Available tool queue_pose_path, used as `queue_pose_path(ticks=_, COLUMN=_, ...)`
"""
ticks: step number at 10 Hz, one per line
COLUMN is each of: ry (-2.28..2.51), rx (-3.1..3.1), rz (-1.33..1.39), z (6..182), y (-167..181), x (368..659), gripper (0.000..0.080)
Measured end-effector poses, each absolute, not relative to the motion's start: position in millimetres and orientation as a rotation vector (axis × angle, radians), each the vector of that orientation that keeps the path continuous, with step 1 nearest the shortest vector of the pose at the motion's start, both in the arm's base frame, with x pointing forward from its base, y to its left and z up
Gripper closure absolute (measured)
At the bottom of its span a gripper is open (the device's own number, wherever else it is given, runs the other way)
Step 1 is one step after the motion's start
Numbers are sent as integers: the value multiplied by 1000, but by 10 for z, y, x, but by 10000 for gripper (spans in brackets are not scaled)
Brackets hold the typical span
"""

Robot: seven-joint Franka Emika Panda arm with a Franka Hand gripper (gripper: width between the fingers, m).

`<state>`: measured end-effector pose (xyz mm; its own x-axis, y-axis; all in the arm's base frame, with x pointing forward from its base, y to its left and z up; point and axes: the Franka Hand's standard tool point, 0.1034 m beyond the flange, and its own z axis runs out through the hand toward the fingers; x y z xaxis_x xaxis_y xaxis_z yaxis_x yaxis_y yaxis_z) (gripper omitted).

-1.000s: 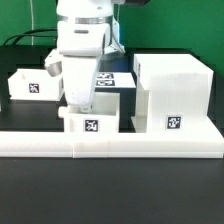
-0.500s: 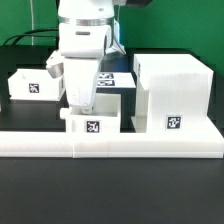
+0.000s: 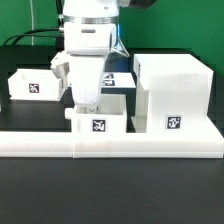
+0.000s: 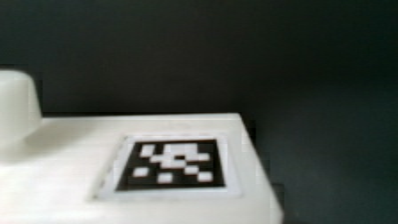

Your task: Assemble drawer

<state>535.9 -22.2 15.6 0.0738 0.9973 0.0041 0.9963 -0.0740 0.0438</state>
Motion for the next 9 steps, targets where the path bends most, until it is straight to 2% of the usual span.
queue_pose_path(ticks=9, ry=2094, rx=2245, rz=120, z=82, y=-116, x=5337, gripper=757)
